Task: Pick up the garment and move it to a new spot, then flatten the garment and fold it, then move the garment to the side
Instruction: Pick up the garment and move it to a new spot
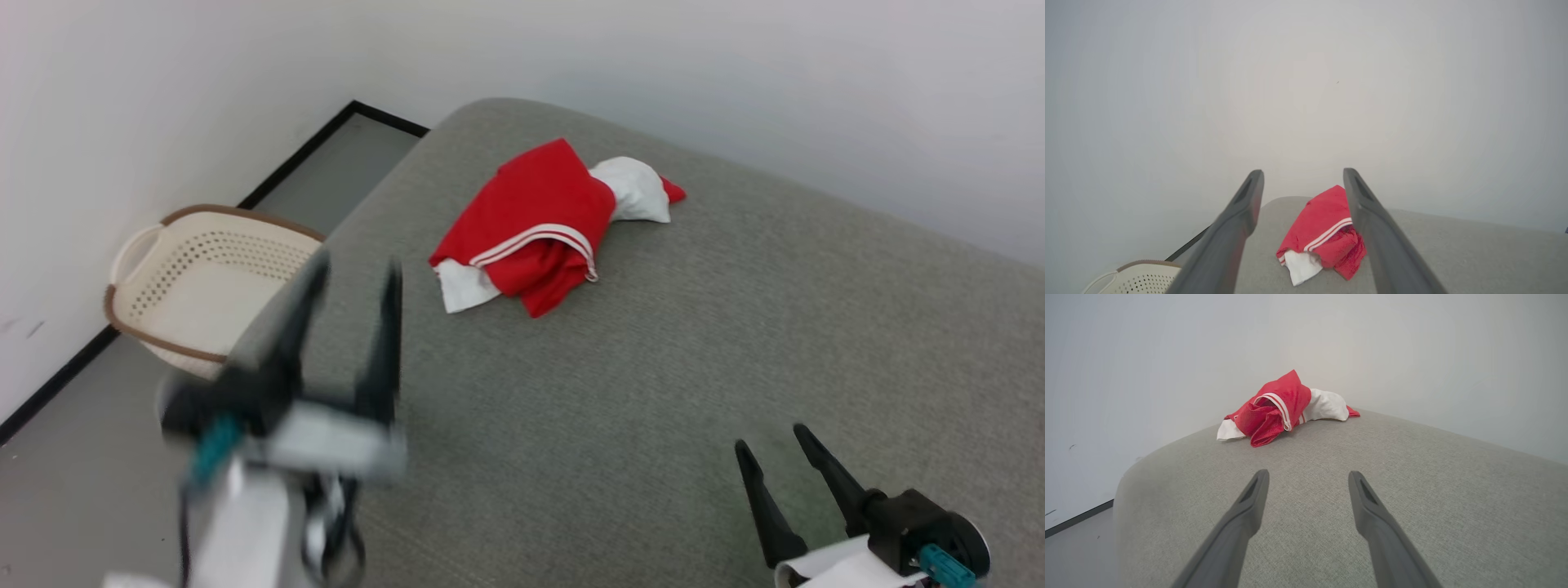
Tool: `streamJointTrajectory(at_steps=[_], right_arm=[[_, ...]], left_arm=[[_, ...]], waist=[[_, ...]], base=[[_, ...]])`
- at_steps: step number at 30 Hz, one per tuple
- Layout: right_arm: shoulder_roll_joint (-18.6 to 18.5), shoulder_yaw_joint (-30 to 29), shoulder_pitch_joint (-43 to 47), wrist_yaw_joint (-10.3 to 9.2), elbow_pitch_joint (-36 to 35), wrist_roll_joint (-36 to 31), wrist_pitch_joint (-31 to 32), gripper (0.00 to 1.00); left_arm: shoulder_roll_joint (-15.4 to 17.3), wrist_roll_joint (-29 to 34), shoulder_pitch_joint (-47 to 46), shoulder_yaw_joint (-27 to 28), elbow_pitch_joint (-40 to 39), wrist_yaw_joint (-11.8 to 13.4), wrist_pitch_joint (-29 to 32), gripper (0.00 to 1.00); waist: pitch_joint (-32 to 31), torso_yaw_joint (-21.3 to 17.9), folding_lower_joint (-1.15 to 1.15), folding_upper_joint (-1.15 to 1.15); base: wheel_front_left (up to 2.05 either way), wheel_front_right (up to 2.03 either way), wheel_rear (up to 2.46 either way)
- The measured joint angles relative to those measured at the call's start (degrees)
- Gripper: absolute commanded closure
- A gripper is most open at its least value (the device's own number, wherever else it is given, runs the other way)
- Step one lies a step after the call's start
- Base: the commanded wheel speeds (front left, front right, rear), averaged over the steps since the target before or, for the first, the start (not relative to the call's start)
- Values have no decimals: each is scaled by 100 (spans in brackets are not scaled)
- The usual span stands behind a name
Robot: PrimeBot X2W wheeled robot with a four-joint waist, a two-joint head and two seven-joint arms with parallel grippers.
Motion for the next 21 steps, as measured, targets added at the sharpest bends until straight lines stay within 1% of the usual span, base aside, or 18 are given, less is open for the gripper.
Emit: streamJointTrajectory(at_steps=[3,6,8,10,13,16,19,21], right_arm=[[-2,49,-22,0,-235,-167,51,0],[-73,129,-240,2,-438,-297,110,0],[-116,218,-387,2,-547,-298,153,0],[-131,308,-518,2,-599,-296,156,0],[-138,434,-655,2,-614,-286,158,0],[-100,557,-763,2,-579,-245,140,0],[-21,713,-828,2,-520,-220,96,0],[10,846,-865,2,-485,-212,65,0]], left_arm=[[141,-42,-1074,-34,349,-100,-1,0],[412,-89,-2169,-135,916,-153,-1,0],[544,-193,-2789,-213,1462,-160,-1,0],[637,-456,-3329,-254,2114,-177,7,0],[912,-705,-4068,-513,3085,-179,156,0],[1094,-987,-4666,-866,4022,-179,488,0],[1129,-1413,-4861,-1332,4736,-179,1103,0],[1160,-1881,-4989,-1526,5087,-188,1753,0]], waist=[[76,-106,0,0],[207,-250,0,0],[304,-384,0,0],[405,-558,0,0],[570,-875,0,0],[740,-1207,0,0],[886,-1526,0,0],[978,-1726,0,0]], base=[[0,0,0],[0,0,0],[0,0,0],[0,0,0],[0,0,0],[0,0,0],[0,0,0],[0,0,0]])
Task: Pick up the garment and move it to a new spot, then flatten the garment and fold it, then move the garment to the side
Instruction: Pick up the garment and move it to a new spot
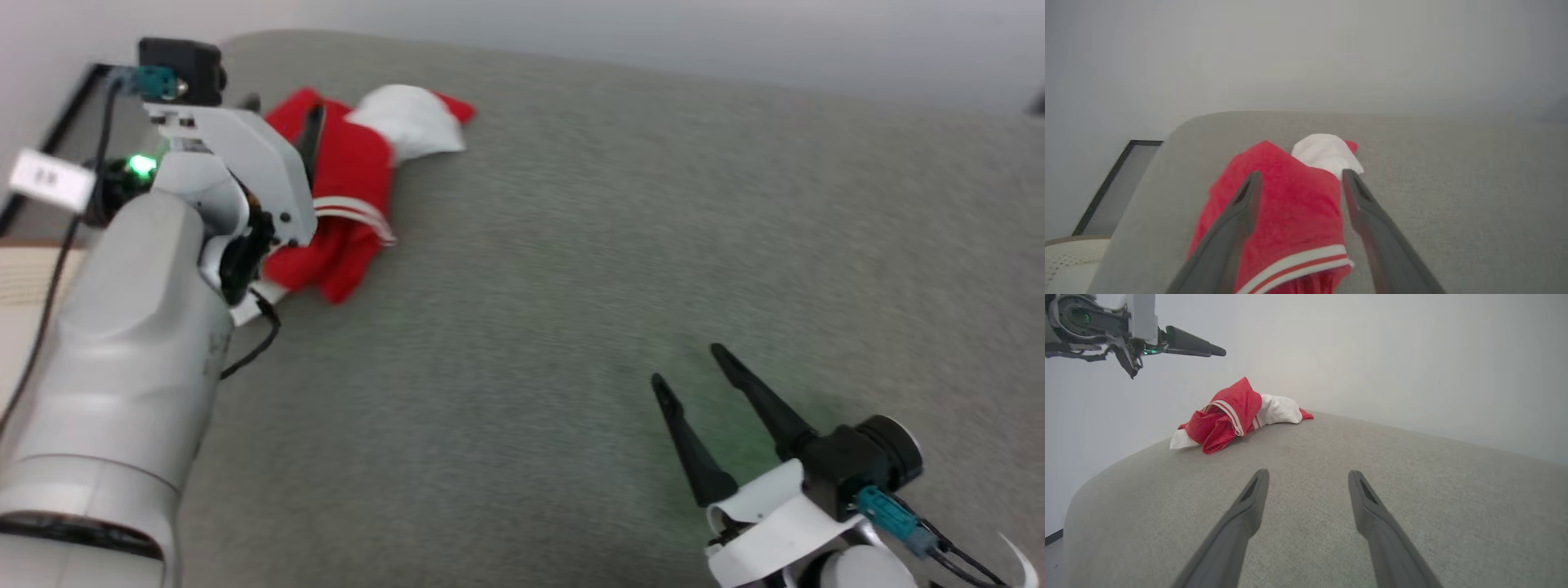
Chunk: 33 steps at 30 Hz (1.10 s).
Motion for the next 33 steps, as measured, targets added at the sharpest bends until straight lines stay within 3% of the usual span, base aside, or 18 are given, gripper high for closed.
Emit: streamJointTrajectory(at_steps=[4,6,9,18,25,26,27,33], right_arm=[[4,277,-152,0,56,23,-25,0],[4,419,-226,0,64,34,-42,0],[-21,604,-319,0,59,101,-66,0],[-199,906,-522,0,-120,180,-73,0],[-215,896,-581,0,-359,178,-57,0],[-210,895,-580,0,-397,175,-48,0],[-197,898,-580,0,-442,170,-33,0],[-135,894,-579,0,-471,183,-19,0]], left_arm=[[227,-647,-117,-407,393,-4,1345,0],[425,-777,-117,-509,523,-4,1617,0],[650,-922,-131,-524,748,-3,1672,0],[932,-1196,-124,-472,1324,-4,1649,0],[1055,-1301,-245,-416,1478,-8,1720,0],[1062,-1302,-265,-433,1480,-8,1778,73],[1068,-1304,-279,-443,1481,-8,1784,100],[1044,-1367,-286,-435,1467,3,1111,100]], waist=[[182,-361,0,0],[271,-528,0,0],[394,-766,0,0],[767,-1356,0,0],[1138,-1605,0,0],[1179,-1627,0,0],[1212,-1645,0,0],[1178,-1684,0,0]], base=[[0,0,0],[0,0,0],[0,0,0],[0,0,0],[0,0,0],[0,0,0],[0,0,0],[0,0,0]])
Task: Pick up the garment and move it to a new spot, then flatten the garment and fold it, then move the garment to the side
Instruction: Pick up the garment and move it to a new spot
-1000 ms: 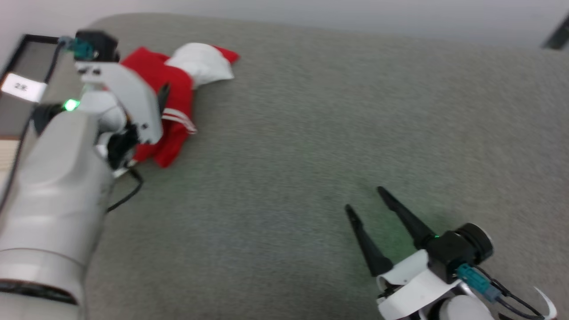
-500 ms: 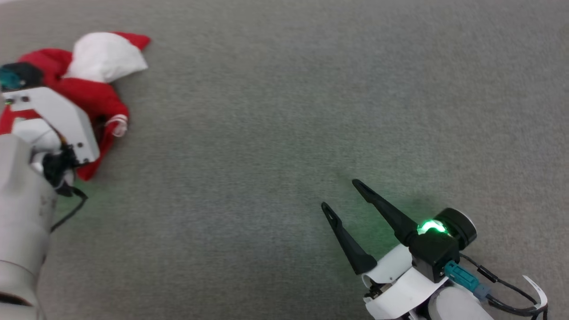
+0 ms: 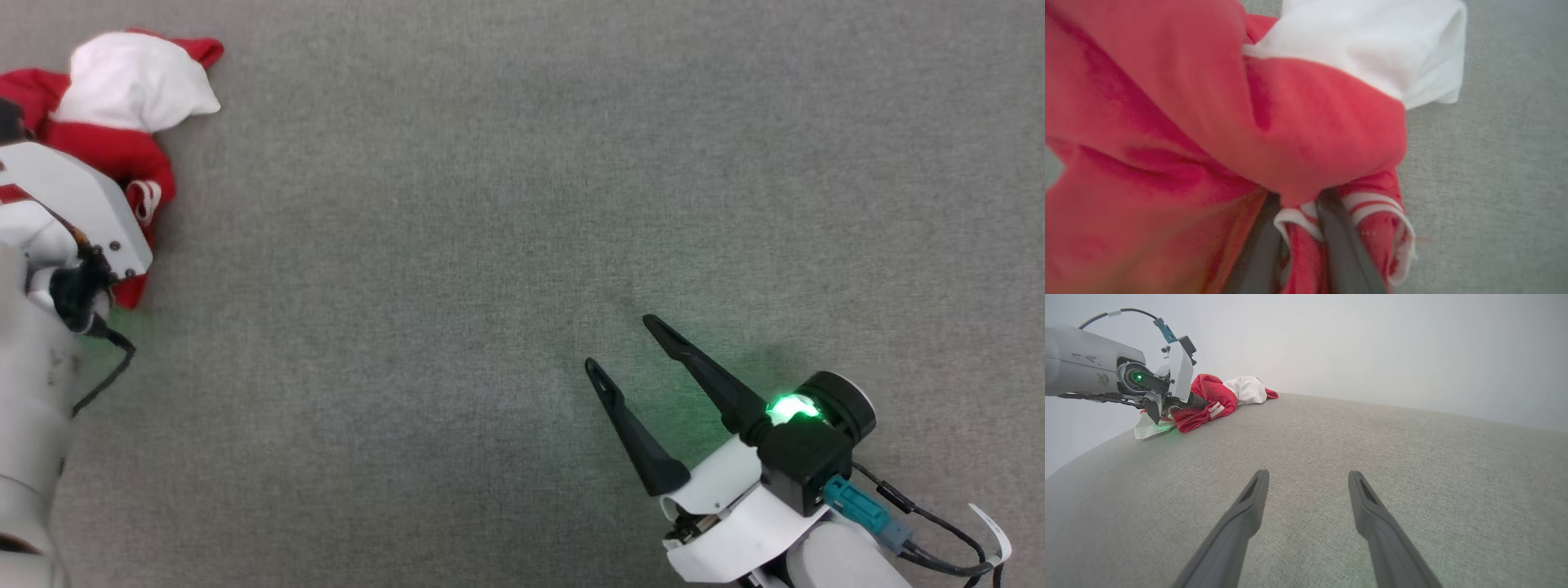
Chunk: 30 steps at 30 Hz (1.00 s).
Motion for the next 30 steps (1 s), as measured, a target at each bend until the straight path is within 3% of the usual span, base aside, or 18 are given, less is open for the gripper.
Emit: streamJointTrajectory(at_steps=[5,11,23,30], right_arm=[[67,-158,97,0,180,96,-15,0],[216,-454,321,0,339,121,-51,0],[505,-1248,661,0,339,127,-81,0],[616,-1670,751,0,109,94,-82,0]], left_arm=[[-192,118,20,-145,-175,-8,-1018,100],[-304,142,-35,-435,-604,-7,-1553,100],[-643,-199,-171,-2063,-2539,-8,-1338,100],[-948,-385,-209,-3290,-3075,-8,-1089,100]], waist=[[-344,41,0,0],[-785,70,0,0],[-1333,-325,0,0],[-1262,-741,0,0]], base=[[0,0,0],[0,0,0],[0,0,0],[0,0,0]])
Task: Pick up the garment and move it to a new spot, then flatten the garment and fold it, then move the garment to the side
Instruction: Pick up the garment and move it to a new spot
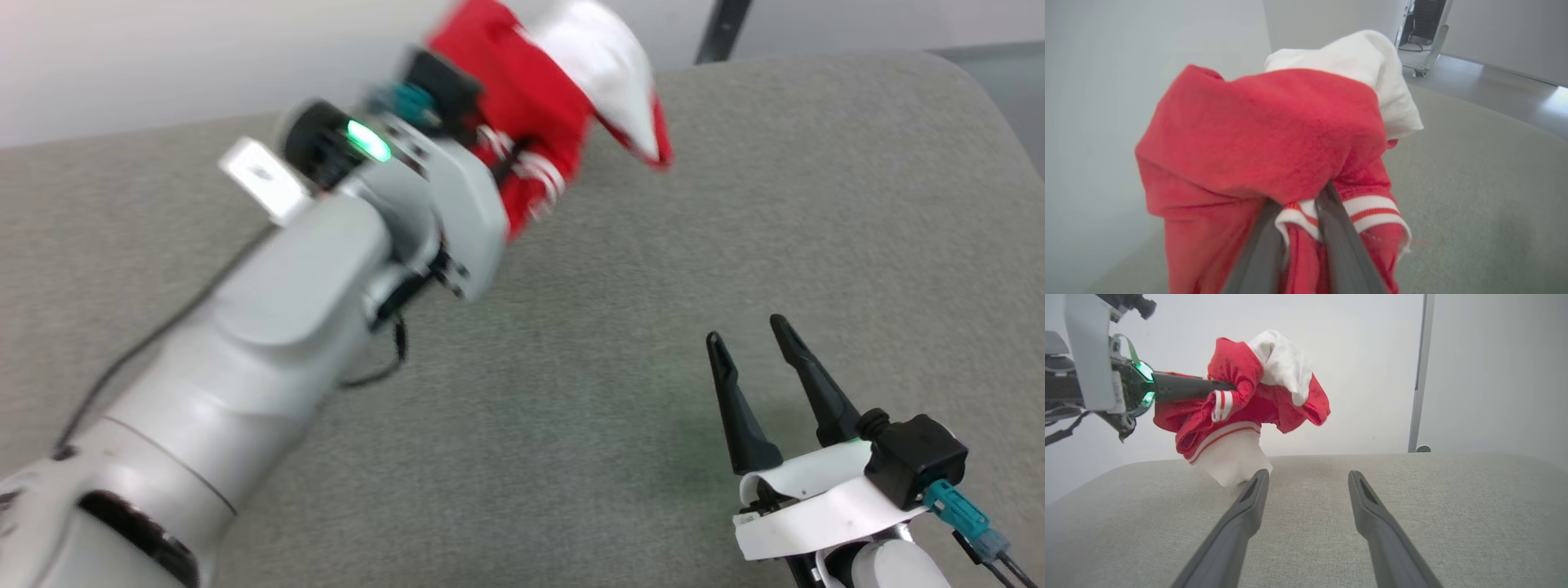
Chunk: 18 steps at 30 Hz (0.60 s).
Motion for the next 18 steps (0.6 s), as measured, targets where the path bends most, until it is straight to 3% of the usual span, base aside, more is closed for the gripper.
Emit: streamJointTrajectory(at_steps=[9,18], right_arm=[[55,-38,-121,0,-138,111,0,0],[58,40,-246,0,-163,458,0,0]], left_arm=[[-185,-523,146,-1310,413,0,509,100],[41,-773,238,-1532,686,0,1358,100]], waist=[[338,-487,0,0],[644,-993,0,0]], base=[[0,0,0],[0,0,0]])
